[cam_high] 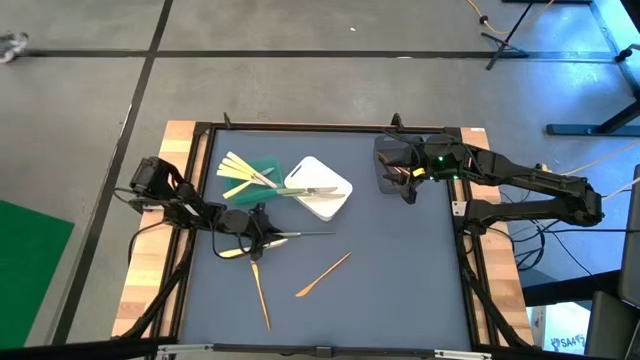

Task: Sort silverware by color (type)
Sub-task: Put the green table knife into the white bin

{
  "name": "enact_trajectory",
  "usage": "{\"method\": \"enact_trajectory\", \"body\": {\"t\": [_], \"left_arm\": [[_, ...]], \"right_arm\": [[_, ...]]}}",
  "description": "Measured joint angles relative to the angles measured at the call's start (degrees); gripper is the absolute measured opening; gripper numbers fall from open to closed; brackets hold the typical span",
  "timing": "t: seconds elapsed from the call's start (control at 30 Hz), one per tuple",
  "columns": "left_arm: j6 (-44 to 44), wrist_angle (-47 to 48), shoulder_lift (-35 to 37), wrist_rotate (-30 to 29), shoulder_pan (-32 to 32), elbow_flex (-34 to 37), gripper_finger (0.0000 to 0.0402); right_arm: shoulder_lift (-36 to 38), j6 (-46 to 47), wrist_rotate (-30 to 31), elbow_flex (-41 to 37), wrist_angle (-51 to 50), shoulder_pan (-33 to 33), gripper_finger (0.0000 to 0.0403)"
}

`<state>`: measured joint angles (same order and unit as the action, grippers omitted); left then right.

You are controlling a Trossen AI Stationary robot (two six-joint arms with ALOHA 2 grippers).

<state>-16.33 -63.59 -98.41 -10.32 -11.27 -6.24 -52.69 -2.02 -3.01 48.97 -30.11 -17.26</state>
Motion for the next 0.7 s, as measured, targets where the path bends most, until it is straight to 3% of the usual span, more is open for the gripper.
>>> {"method": "enact_trajectory", "body": {"t": [0.23, 0.7], "left_arm": [[-0.7, -4.4, 0.1, 2.7, 0.0, -1.8, 0.0026], [0.4, -4.3, 2.6, 9.1, 1.8, -9.8, 0.0026]], "right_arm": [[0.0, 0.0, 0.0, 0.0, 0.0, 0.0, 0.0167], [0.0, 0.0, 0.0, 0.0, 0.0, 0.0, 0.0167]]}}
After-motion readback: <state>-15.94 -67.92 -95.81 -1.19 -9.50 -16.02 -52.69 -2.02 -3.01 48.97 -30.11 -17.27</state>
